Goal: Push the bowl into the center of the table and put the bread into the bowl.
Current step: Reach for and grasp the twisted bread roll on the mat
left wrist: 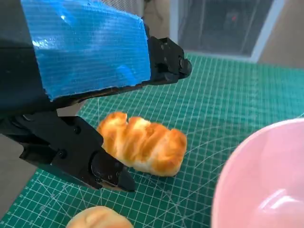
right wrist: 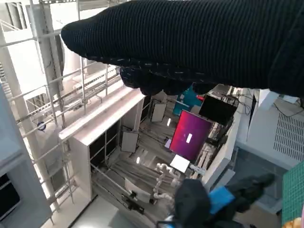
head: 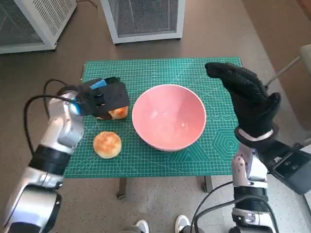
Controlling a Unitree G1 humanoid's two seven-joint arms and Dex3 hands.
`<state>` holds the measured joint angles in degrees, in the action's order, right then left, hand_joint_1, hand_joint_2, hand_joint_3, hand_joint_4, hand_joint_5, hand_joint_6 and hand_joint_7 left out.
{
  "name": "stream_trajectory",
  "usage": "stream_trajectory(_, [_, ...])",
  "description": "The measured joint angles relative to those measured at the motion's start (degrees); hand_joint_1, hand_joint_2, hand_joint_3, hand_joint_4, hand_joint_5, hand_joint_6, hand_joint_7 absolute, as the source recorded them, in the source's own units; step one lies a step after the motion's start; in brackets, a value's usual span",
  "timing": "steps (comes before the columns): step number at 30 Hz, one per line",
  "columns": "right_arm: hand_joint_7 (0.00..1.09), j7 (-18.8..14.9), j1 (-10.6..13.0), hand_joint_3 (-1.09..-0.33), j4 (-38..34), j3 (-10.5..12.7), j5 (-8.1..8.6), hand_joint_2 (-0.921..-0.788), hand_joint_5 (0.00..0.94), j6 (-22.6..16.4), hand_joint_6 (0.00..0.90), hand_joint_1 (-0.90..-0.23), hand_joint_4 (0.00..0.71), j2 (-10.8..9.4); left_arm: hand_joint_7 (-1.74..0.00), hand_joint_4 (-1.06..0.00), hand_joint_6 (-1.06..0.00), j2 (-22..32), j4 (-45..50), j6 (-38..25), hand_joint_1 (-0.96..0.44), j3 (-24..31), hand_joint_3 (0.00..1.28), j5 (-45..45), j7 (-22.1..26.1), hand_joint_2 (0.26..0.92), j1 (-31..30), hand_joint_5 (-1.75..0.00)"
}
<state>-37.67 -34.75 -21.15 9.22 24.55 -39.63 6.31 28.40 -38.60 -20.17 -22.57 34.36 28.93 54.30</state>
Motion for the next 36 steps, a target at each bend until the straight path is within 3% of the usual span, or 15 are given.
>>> stream_trajectory(9, [0.66,1.0,0.5,-0.498,0.4,-0.1,-0.18,-0.921,0.002,-0.4,0.074,-0.536,0.345,0.0,-0.02,-0.04,-0.24,-4.4,-20.0,7.3,-0.1,-3.9,0.02,1.7,-4.9,0.715,6.2,0.0])
stream_trajectory(20, [0.66,1.5,1.5,-0.499,1.3,-0.2,-0.13,-0.921,0.002,-0.4,0.077,-0.539,0.346,0.1,-0.03,-0.12,-0.27,-6.8,-30.9,10.7,-0.11,-6.4,0.03,2.6,-8.3,0.735,8.6,-0.03])
stream_trajectory(22, [0.66,1.6,1.7,-0.5,1.5,-0.2,-0.12,-0.921,0.002,-0.4,0.077,-0.539,0.346,0.1,-0.04,-0.16,-0.3,-7.0,-32.0,11.1,-0.08,-6.5,0.03,2.7,-9.4,0.744,8.6,-0.04])
stream_trajectory(26, [0.65,1.7,2.0,-0.503,2.1,-0.2,-0.12,-0.921,0.002,-0.4,0.078,-0.536,0.346,0.1,-0.06,-0.34,-0.41,-7.2,-33.1,12.0,-0.02,-6.5,0.04,2.7,-12.2,0.77,8.6,-0.07])
stream_trajectory(28, [0.65,1.7,2.0,-0.504,2.3,-0.2,-0.12,-0.921,0.002,-0.4,0.079,-0.533,0.346,0.1,-0.09,-0.54,-0.51,-7.3,-33.6,13.3,0.0,-6.5,0.04,2.9,-14.8,0.794,8.5,-0.14])
stream_trajectory(30, [0.65,1.8,2.1,-0.506,2.4,-0.2,-0.12,-0.921,0.002,-0.4,0.08,-0.532,0.347,0.1,-0.09,-0.62,-0.61,-7.3,-33.9,14.6,0.0,-6.7,0.03,3.2,-17.4,0.824,8.4,-0.32])
stream_trajectory(32, [0.65,1.8,2.1,-0.509,2.4,-0.2,-0.12,-0.921,0.002,-0.4,0.081,-0.532,0.347,0.1,-0.13,-0.63,-0.73,-7.2,-34.3,16.5,0.18,-7.4,0.07,4.0,-20.8,0.871,8.1,-0.78])
stream_trajectory(33, [0.65,1.9,2.1,-0.51,2.4,-0.2,-0.12,-0.921,0.002,-0.4,0.082,-0.532,0.347,0.1,-0.46,-0.64,-0.68,-7.1,-34.4,17.2,0.11,-7.8,0.08,4.3,-22.0,0.889,7.9,-0.97])
stream_trajectory(34, [0.65,1.9,2.2,-0.511,2.4,-0.2,-0.12,-0.921,0.002,-0.4,0.082,-0.532,0.347,0.1,-0.68,-0.65,-0.65,-7.0,-34.5,18.1,0.07,-8.3,0.09,4.8,-23.4,0.9,7.7,-1.1])
stream_trajectory(36, [0.65,1.9,2.2,-0.512,2.4,-0.2,-0.12,-0.921,0.002,-0.4,0.082,-0.535,0.347,0.1,-0.83,-0.64,-0.66,-6.7,-34.9,19.4,0.04,-9.1,0.09,5.9,-25.5,0.91,7.3,-1.23])
